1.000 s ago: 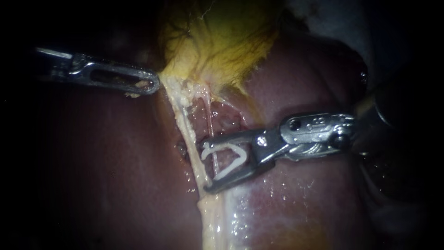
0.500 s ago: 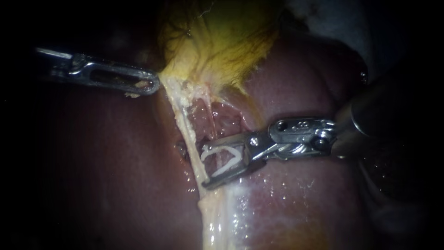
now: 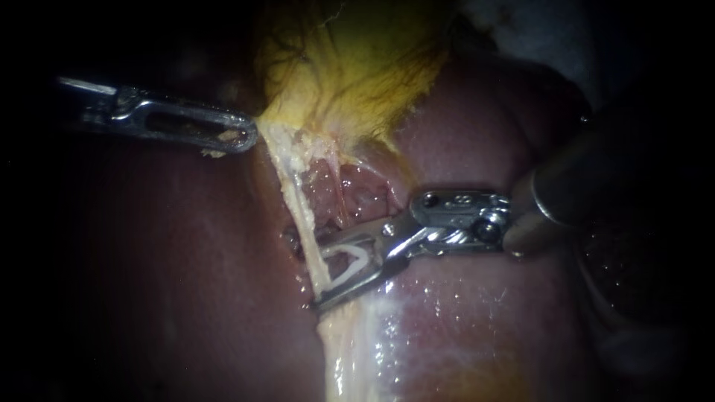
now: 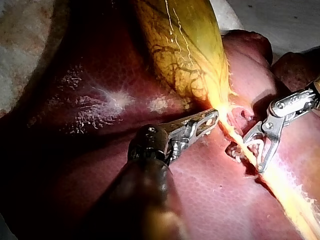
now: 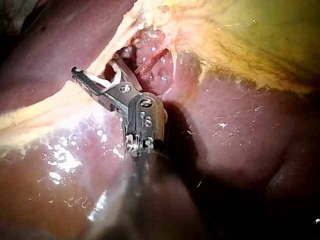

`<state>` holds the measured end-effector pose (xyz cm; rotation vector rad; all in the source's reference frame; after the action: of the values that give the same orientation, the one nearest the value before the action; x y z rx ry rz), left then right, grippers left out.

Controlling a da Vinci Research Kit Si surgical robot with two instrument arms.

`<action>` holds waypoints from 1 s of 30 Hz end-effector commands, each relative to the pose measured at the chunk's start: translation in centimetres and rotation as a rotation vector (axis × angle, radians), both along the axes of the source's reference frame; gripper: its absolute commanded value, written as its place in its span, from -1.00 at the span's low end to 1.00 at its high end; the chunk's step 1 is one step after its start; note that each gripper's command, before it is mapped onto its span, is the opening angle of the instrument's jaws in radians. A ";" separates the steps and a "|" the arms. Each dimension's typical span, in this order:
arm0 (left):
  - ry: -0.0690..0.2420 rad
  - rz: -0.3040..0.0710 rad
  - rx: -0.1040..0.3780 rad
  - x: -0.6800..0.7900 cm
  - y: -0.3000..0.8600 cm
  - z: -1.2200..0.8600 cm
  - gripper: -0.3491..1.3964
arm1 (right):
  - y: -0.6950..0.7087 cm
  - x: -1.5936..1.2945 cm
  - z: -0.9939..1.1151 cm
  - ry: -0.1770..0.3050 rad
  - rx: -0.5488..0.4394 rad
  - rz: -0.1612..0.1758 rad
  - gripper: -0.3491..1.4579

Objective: Clipping first clip left tube

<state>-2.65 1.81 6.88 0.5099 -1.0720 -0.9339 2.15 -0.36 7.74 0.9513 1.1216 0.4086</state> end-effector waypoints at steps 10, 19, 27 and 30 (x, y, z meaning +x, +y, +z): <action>0.000 0.000 0.000 0.00 0.00 0.00 -1.00 | -0.16 0.03 -0.06 0.148 0.096 -0.051 -0.01; 0.000 0.000 0.000 0.00 0.00 0.00 -1.00 | -0.40 0.07 -0.38 0.264 0.151 -0.104 -0.03; 0.000 0.000 0.000 0.00 0.00 0.00 -1.00 | -0.38 0.06 -0.36 0.259 0.145 -0.080 -0.38; 0.000 0.000 0.000 0.00 0.00 0.00 -1.00 | -0.35 0.03 -0.34 0.252 0.142 -0.070 -0.64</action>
<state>-2.64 1.81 6.88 0.5096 -1.0722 -0.9344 2.17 -0.70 7.41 1.1883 1.2953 0.3196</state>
